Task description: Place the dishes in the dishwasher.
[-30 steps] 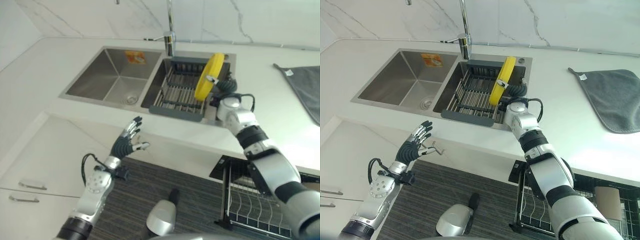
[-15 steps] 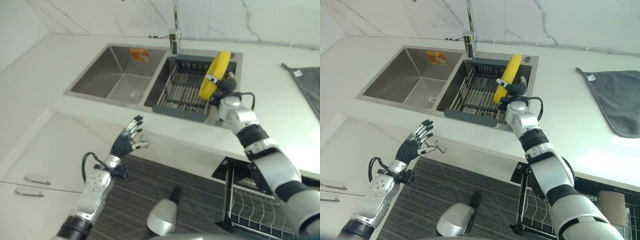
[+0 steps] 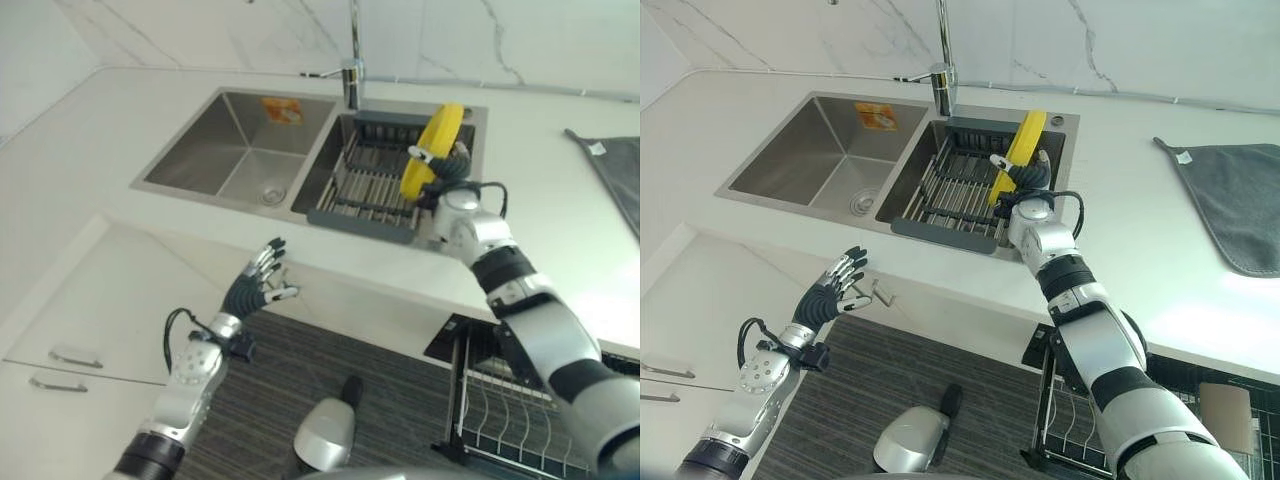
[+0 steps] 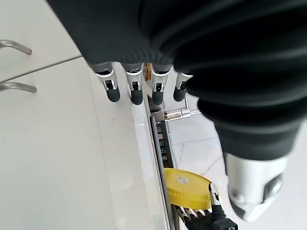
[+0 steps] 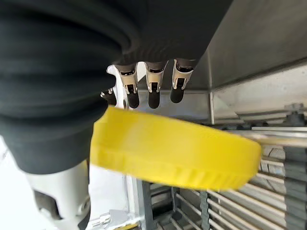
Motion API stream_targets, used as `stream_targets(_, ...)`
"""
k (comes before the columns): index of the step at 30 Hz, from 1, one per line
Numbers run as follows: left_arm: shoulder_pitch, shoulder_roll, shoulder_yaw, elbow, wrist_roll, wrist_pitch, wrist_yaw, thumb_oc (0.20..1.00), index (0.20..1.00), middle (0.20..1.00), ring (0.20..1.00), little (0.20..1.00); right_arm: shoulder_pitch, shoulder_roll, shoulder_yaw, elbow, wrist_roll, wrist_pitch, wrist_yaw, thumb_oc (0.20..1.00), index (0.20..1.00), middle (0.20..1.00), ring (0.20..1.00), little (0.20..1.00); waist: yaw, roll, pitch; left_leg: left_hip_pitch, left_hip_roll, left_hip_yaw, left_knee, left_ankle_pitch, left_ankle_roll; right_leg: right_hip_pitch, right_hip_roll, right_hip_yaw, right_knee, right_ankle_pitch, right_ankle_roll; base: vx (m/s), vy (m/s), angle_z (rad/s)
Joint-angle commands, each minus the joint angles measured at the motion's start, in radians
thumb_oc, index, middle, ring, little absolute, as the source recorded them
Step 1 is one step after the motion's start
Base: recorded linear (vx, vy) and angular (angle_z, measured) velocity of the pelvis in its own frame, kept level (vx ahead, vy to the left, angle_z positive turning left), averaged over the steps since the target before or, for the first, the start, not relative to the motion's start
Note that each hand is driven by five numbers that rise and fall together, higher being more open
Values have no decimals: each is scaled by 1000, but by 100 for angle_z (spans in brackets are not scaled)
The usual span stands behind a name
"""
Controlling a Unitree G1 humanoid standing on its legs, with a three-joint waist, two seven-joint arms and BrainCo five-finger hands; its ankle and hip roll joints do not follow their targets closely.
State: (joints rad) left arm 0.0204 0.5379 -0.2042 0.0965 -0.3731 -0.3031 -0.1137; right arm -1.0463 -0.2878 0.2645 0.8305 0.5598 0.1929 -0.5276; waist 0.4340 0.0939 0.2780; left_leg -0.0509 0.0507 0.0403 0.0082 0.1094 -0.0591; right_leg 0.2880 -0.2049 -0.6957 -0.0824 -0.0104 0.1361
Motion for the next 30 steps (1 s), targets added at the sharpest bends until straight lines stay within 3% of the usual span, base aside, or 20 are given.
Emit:
stream_targets(1,-7,61,-71,-7,-48,-12,-4,1000,1000,1000,1000,1000,-115,-51,50,-17,-34,-19,33,1000,1000,1000,1000,1000,39,7,-37,-38,24,-8,-26,-14,-26,-55,-75,47,215,-106,-4,6,32,-1)
stream_targets(29,-12,82,-78,-3,-84,-18,-29,1000,1000,1000,1000,1000,-139,-100,53,55,-41,6,57,1000,1000,1000,1000,1000,62,-5,-5,-55,22,-31,-15,-9,-23,-56,-76,43,230,-110,-9,-1,5,0)
stream_targets(30,-11,83,-79,-5,-84,-18,-30,1000,1000,1000,1000,1000,-140,-103,52,55,-41,2,53,451,451,451,451,451,62,-6,-4,-56,22,-31,-15,-9,-23,-57,-76,44,230,-110,-9,0,0,0)
